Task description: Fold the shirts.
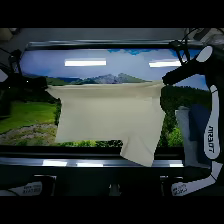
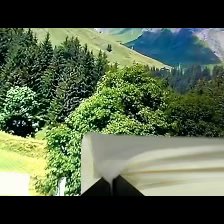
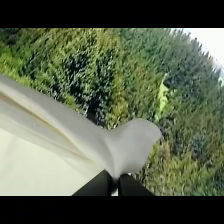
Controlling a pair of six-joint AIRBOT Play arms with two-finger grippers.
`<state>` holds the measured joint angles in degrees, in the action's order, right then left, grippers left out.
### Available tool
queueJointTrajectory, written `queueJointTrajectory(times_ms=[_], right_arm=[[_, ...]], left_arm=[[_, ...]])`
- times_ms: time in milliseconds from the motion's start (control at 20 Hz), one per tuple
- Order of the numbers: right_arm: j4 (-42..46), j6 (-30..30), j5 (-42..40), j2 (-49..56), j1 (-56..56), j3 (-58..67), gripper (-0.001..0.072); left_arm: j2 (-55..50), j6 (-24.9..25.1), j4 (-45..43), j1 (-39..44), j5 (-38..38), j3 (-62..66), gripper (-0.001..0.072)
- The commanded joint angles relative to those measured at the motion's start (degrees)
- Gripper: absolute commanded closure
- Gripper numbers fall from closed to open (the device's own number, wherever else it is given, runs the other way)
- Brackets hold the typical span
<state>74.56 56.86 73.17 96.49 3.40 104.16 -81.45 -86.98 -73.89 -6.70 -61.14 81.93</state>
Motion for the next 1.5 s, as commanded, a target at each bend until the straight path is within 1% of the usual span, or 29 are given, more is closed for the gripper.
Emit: queueJointTrajectory(times_ms=[0, 100, 150, 250, 400, 550, 600, 650, 750, 950, 1100, 1250, 1450], right_arm=[[-0.24, 2.1, -14.27, 5.79, -1.11, -0.11, 0.069], [0.98, 2.05, -19.93, 5.95, -0.98, -0.11, 0.069], [1.92, 2.03, -21.2, 5.92, -1.01, -0.11, 0.069], [3.63, 1.81, -19.15, 5.95, -1.01, -0.11, 0.069], [6.27, 1.6, -11.34, 5.92, -1.01, -0.11, 0.069], [7.61, -3.1, 2.16, 5.81, -1.01, -0.13, 0.069], [7.67, -1.99, 4.83, 5.92, -1.01, -0.5, 0.069], [7.45, -0.26, 5.4, 5.95, -1.01, -1.57, 0.069], [6.86, 1.07, 4.55, 6.12, -1.25, -5.27, 0.069], [6.58, 2.19, 6.38, 8.61, -1.25, -8.7, 0.069], [6.47, 3.32, 5.77, 9.16, -1.25, -8.7, 0.069], [6.47, 3.63, 5.97, 9.53, -1.22, -8.7, 0.0689], [6.54, 5.55, 7.85, 9.7, -1.25, -8.7, 0.0689]], left_arm=[[-9.94, 0.24, 1.57, 0.02, 4.33, 5.16, 0.0683], [-12.83, 0.22, 1.92, 0.02, 6.75, 8.5, 0.0683], [-13.97, 0.22, 1.92, 0.02, 7.5, 9.92, 0.0683], [-15.52, 0.24, 2.78, 0.02, 7.43, 10.58, 0.0683], [-17.64, 0.96, 2.89, -0.04, 3.87, 10.6, 0.0683], [-17.42, 5.66, 2.91, 0.0, -0.31, 10.91, 0.0682], [-17.66, 5.88, 2.91, 0.09, -2.84, 10.86, 0.0682], [-18.25, 5.92, 2.91, 0.17, -5.51, 10.86, 0.0682], [-19.98, 6.03, 2.73, 0.72, -10.12, 10.58, 0.0683], [-20.7, 6.01, 2.03, 0.79, -13.55, 8.98, 0.0683], [-20.92, 6.03, 1.81, 1.07, -17.25, 8.92, 0.0682], [-21.03, 6.01, 1.84, 1.46, -18.25, 8.92, 0.0683], [-21.03, 5.81, 1.79, 1.57, -21.75, 8.92, 0.0683]])
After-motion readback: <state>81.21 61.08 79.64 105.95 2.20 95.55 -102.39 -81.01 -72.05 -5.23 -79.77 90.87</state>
